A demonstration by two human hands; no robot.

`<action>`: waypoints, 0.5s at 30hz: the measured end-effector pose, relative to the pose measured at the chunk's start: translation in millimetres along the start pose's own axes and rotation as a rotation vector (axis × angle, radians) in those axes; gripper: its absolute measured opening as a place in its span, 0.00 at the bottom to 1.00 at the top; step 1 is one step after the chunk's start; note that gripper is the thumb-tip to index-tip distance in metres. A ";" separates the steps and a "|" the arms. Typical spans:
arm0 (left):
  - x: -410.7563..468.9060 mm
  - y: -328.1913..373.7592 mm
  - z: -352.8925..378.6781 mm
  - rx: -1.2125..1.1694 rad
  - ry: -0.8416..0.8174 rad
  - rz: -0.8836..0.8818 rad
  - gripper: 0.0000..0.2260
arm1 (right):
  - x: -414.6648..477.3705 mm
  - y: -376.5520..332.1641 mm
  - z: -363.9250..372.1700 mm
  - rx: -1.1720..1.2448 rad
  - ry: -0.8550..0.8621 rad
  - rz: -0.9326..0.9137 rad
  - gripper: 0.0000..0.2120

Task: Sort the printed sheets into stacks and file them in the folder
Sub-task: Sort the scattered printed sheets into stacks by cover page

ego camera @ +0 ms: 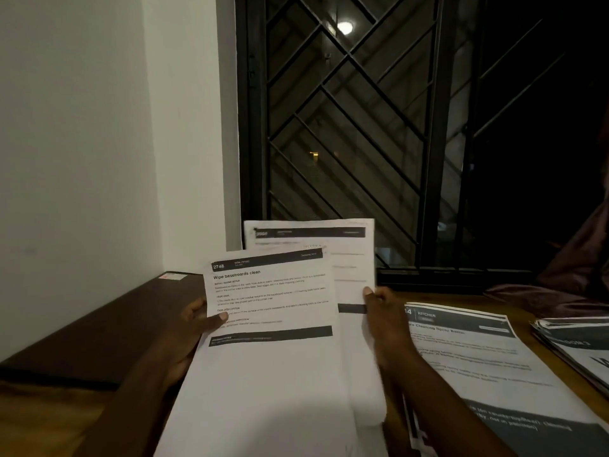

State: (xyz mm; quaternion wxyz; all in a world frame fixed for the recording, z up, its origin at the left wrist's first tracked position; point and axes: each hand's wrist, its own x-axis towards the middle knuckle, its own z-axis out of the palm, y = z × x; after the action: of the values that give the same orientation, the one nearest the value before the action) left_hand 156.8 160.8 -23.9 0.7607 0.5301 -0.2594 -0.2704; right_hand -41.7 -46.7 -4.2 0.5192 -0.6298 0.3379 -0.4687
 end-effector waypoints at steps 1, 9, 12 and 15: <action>0.8 0.0 -2.8 0.001 0.024 0.026 0.15 | 4.4 0.0 -8.5 -0.071 0.078 -0.017 0.09; 2.8 13.3 -40.9 -0.130 0.261 0.166 0.12 | 26.0 7.3 -66.6 -0.346 0.289 -0.095 0.07; 1.7 11.3 -52.3 -0.198 0.247 0.175 0.14 | 21.5 10.9 -62.9 -0.316 0.253 -0.109 0.05; -2.4 11.2 -51.6 -0.220 0.232 0.143 0.14 | 14.2 17.4 -49.6 -0.320 0.135 -0.116 0.04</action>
State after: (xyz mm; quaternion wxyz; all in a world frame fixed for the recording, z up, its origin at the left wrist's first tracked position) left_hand 191.8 200.2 -29.2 0.8563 0.4512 -0.1758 -0.1794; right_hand -82.6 -80.4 -16.7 0.3604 -0.6899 0.4054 -0.4794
